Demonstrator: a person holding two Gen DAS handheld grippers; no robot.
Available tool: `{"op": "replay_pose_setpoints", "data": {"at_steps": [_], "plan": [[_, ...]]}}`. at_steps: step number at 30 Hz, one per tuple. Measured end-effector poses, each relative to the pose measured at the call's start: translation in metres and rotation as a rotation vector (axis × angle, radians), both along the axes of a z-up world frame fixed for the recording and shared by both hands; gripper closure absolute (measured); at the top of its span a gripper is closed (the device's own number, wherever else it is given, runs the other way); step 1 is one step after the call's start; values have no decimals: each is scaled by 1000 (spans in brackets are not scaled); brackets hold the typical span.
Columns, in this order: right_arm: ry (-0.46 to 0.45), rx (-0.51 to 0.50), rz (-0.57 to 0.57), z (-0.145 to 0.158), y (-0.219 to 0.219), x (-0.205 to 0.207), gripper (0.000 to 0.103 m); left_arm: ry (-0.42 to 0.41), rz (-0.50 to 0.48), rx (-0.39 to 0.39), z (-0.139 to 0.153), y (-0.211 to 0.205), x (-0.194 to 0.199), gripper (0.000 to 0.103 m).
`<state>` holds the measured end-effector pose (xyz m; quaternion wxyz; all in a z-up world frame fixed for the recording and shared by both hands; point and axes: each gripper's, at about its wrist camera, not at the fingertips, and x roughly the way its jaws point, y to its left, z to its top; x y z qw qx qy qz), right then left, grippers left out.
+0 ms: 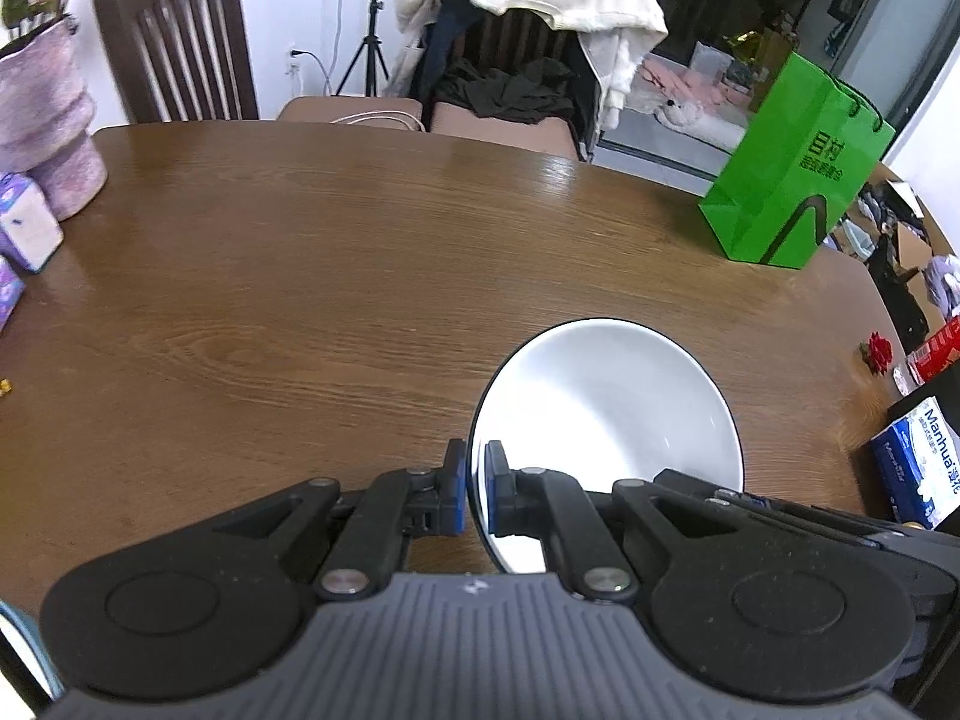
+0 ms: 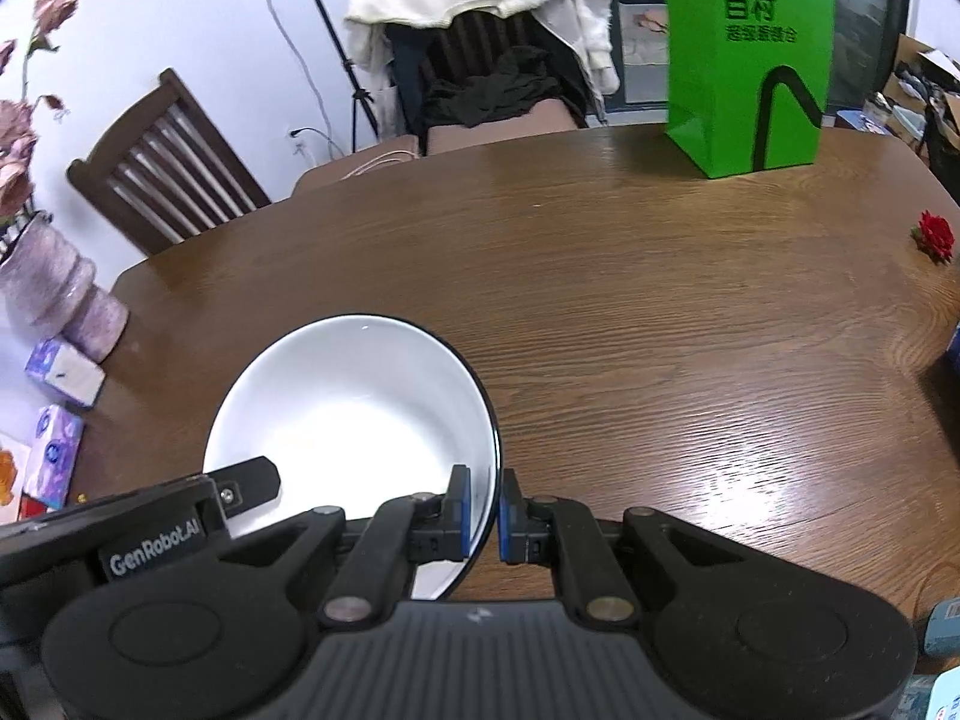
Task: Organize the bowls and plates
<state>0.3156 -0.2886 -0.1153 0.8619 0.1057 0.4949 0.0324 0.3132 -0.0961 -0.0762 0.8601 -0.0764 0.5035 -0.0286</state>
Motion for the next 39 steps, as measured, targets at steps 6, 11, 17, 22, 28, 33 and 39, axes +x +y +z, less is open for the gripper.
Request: {"op": "replay_pose_setpoints", "data": {"at_steps": [6,11,17,22,28,33,39], "plan": [[-9,0,34,6,29,-15,94,-4,29,5,9,27,-16,97],[-13,6,59,10,51,-26,94,-9,47,6,14,49,-31,97],[-26,-4,95,14,75,-41,94,-13,72,-3,18,73,-47,97],[-30,-7,127,16,94,-50,94,-21,89,6,22,89,-59,97],[-37,-14,153,20,115,-60,94,-27,108,-4,25,110,-72,97],[-45,-16,173,23,132,-67,94,-33,123,-8,30,127,-81,97],[-50,-21,196,26,156,-80,94,-34,138,-8,32,148,-94,97]]}}
